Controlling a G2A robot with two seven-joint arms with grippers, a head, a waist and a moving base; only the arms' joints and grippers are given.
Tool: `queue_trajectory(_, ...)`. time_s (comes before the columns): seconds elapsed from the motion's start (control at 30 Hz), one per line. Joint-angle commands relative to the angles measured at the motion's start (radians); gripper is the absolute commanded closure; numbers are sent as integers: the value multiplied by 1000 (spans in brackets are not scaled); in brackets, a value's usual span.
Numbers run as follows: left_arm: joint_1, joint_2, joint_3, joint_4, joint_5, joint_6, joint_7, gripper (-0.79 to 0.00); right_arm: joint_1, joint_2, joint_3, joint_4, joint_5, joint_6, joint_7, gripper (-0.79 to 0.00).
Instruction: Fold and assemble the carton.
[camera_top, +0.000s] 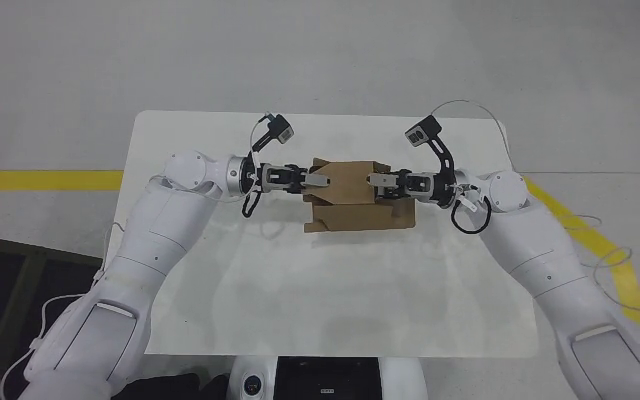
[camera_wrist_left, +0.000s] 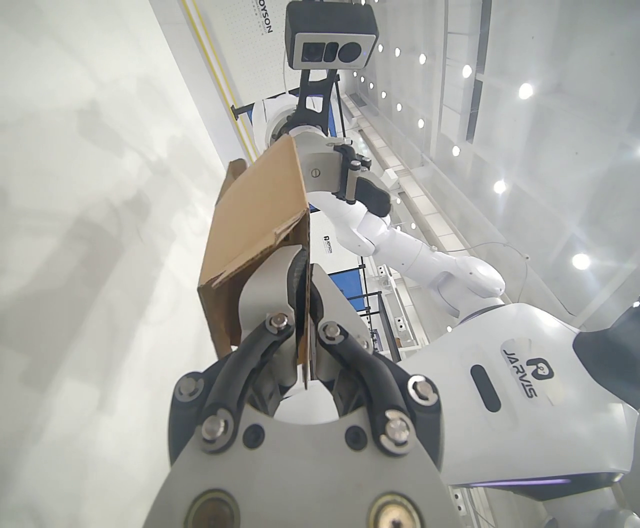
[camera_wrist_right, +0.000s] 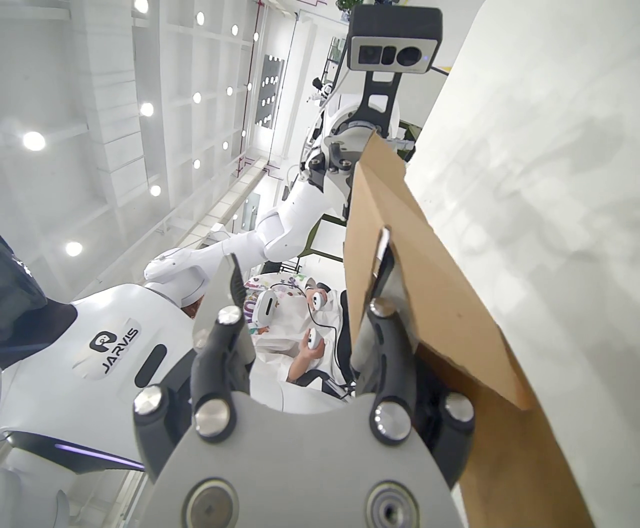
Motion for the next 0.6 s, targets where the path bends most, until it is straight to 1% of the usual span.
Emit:
queue_trajectory(0.0, 0, 1, -1, 0, 4, 2, -2, 0, 1, -1, 2, 0, -4, 6, 6, -311)
queue_trajectory(0.03, 1, 1, -2, 1, 5, 3, -3, 0, 2, -1, 3, -1, -8, 8, 8, -299)
queue_trajectory(0.23, 2, 1, 1, -6, 9, 6, -5, 0, 23, -7, -14, 5, -71, 19, 19, -280)
queue_trajectory(0.4, 2, 1, 4, -11, 10, 9, -9, 0, 43, -14, -29, 28, -89, 10, 10, -237)
queue_trajectory(0.53, 2, 0, 8, -14, 10, 12, -12, 0, 51, -18, -39, 42, -91, 8, 8, -172)
queue_trajectory(0.57, 1, -1, 9, -13, 9, 12, -12, 0, 52, -19, -42, 45, -91, 7, 7, -117)
